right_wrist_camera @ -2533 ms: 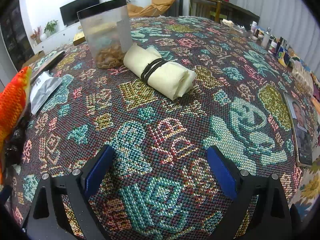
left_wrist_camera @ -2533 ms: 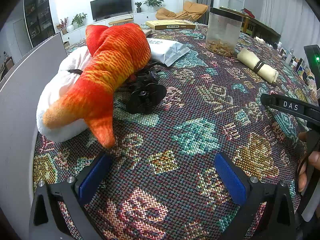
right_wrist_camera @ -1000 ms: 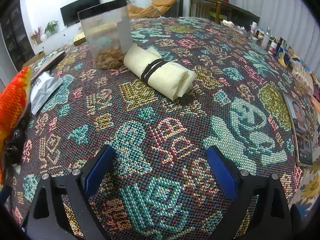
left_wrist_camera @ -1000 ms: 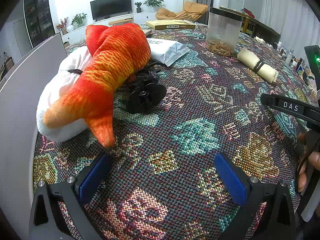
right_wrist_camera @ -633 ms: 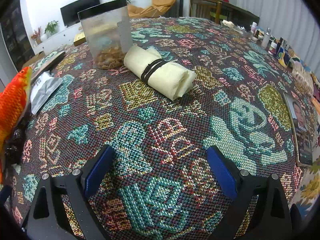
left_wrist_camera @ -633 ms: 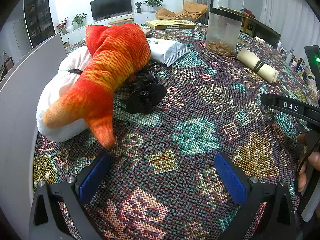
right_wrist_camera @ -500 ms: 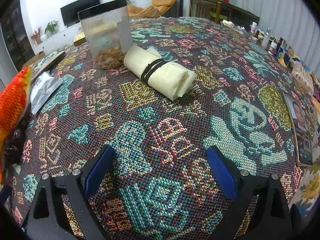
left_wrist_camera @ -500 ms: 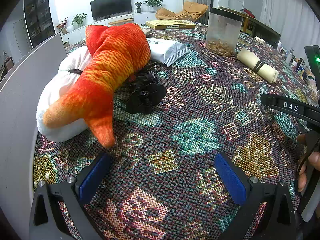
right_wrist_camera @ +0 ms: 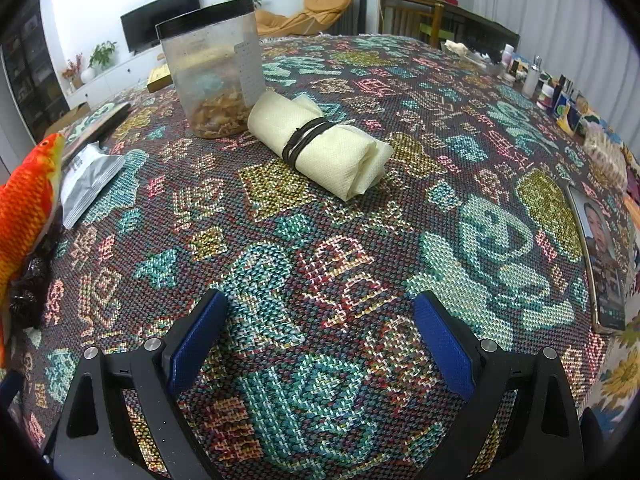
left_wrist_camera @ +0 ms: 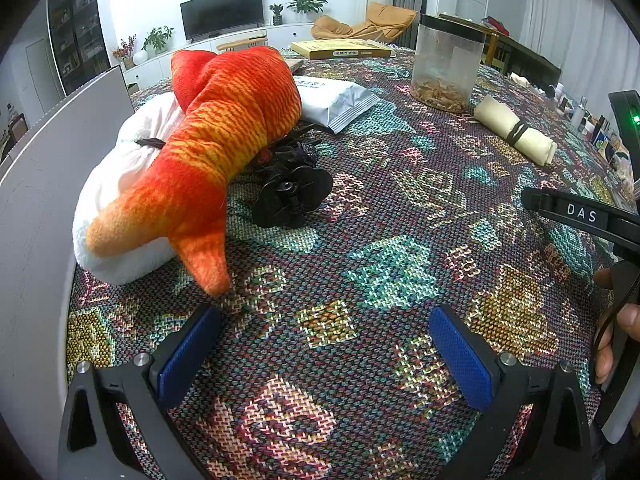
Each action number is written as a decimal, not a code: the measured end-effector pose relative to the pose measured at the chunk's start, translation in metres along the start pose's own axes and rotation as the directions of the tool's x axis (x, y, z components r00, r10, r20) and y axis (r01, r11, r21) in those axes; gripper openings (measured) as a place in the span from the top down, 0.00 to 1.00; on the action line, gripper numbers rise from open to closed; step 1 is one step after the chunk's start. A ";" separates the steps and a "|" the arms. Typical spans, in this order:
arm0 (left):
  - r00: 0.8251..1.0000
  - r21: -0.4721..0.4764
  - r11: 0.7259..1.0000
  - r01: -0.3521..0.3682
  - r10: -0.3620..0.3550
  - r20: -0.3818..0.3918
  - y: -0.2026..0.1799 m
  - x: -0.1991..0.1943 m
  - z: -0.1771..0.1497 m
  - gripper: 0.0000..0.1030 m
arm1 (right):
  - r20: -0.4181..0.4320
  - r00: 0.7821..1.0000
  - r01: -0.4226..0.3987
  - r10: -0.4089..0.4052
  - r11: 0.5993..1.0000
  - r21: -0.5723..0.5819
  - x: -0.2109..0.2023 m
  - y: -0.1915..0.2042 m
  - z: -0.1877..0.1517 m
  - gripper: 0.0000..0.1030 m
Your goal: Organize soft objects
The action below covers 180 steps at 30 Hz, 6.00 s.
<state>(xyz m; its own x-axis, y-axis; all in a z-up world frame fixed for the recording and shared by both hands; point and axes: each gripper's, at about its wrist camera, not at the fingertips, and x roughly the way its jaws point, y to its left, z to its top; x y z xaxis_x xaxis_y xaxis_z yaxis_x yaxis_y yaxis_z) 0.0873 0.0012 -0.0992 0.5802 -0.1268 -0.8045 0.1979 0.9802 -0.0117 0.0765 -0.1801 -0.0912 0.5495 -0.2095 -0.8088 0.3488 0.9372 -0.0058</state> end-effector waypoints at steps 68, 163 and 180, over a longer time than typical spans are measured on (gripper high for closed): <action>0.999 -0.064 0.997 -0.041 0.043 0.026 0.095 -0.080 0.107 0.00 | 0.004 1.000 -0.001 0.001 1.000 -0.001 0.000 0.000 -0.001 0.06; 0.981 -0.289 0.946 0.148 -0.103 0.166 0.136 -0.171 0.052 0.70 | -0.001 0.852 -0.482 0.523 0.785 -0.391 -0.130 0.105 0.180 0.60; 0.947 -0.421 0.865 -0.272 0.318 0.041 0.249 -0.203 -0.044 0.07 | -0.285 0.634 -0.763 0.719 0.520 -0.385 -0.182 0.276 0.007 0.18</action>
<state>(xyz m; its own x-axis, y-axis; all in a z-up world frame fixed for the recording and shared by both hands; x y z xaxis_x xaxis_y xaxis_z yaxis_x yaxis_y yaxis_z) -0.0159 0.2775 0.0352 0.6448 0.1852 -0.7416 -0.3192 0.9468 -0.0412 0.0779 0.1152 0.0582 0.3828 0.6207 -0.6842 -0.5303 0.7541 0.3875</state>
